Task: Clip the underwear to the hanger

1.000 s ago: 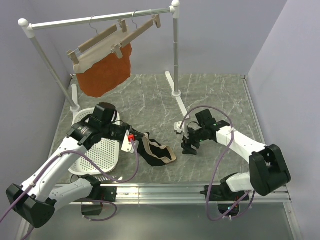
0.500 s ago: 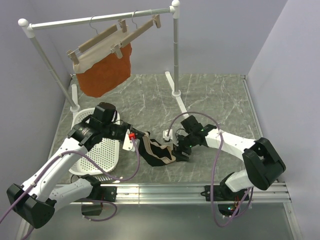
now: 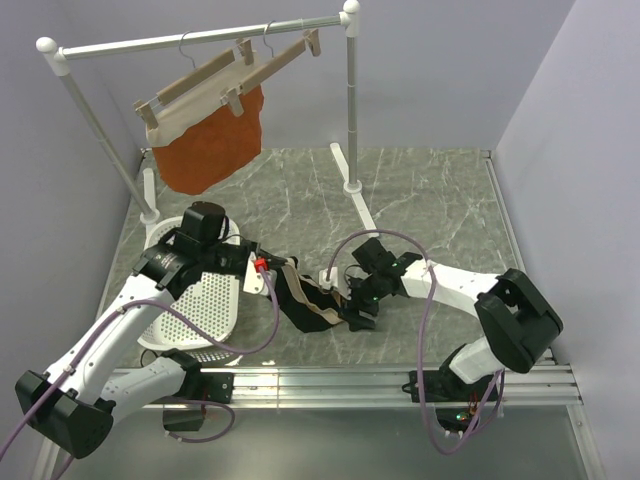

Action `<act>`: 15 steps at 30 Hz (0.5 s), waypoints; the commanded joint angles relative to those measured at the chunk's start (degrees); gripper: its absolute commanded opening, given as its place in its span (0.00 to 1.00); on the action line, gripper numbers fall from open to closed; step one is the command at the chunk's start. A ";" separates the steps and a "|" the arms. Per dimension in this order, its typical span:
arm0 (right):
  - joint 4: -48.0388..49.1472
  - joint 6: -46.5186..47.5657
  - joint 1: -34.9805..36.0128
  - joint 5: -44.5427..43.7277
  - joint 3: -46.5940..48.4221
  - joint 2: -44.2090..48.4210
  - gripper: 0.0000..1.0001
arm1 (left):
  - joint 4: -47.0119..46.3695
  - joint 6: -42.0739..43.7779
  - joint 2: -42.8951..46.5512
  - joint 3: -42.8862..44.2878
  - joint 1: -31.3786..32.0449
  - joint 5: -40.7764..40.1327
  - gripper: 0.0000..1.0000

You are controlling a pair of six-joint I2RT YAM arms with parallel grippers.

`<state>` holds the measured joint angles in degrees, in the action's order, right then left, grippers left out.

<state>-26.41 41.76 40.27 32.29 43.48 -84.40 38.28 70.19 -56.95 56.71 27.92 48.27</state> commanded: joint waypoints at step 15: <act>3.74 -6.60 0.42 -4.17 2.75 -2.26 0.69 | -3.48 -2.78 0.61 -1.51 -2.61 4.73 0.00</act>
<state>-24.49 36.05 40.36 28.95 44.62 -87.35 36.51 68.51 -56.95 55.48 25.67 49.87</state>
